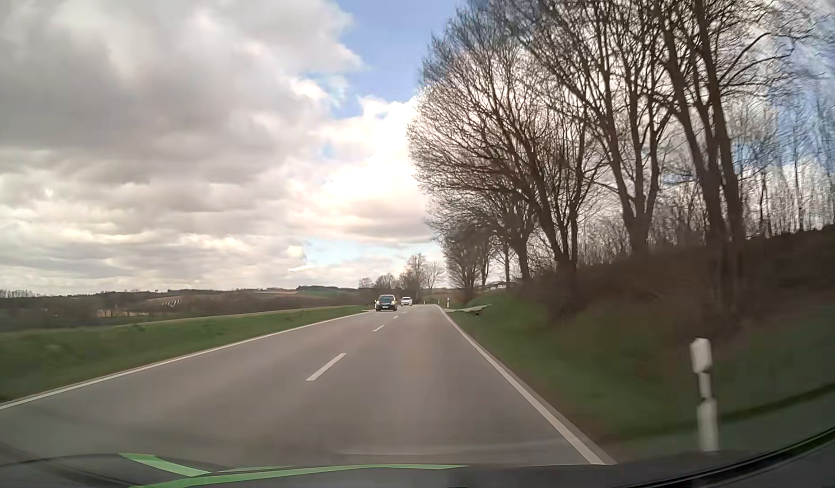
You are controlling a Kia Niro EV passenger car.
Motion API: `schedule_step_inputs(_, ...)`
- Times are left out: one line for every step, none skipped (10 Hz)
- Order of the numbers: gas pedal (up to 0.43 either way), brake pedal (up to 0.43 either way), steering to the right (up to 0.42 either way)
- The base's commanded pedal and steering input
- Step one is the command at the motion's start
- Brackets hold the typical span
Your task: Follow the waypoints while adhering to traffic rules and regulations
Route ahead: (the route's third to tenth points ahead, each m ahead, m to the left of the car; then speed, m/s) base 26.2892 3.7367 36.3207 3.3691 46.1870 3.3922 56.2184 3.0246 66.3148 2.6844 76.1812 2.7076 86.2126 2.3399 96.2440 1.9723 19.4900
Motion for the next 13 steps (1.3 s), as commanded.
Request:
schedule_step_inputs(0.24,0.0,0.006)
schedule_step_inputs(0.24,0.0,0.006)
schedule_step_inputs(0.24,0.0,0.006)
schedule_step_inputs(0.24,0.0,0.006)
schedule_step_inputs(0.24,0.0,0.006)
schedule_step_inputs(0.24,0.0,0.006)
schedule_step_inputs(0.24,0.0,0.006)
schedule_step_inputs(0.24,0.0,0.006)
schedule_step_inputs(0.24,0.0,0.005)
schedule_step_inputs(0.24,0.0,0.005)
schedule_step_inputs(0.24,0.0,0.005)
schedule_step_inputs(0.24,0.0,0.004)
schedule_step_inputs(0.24,0.0,0.003)
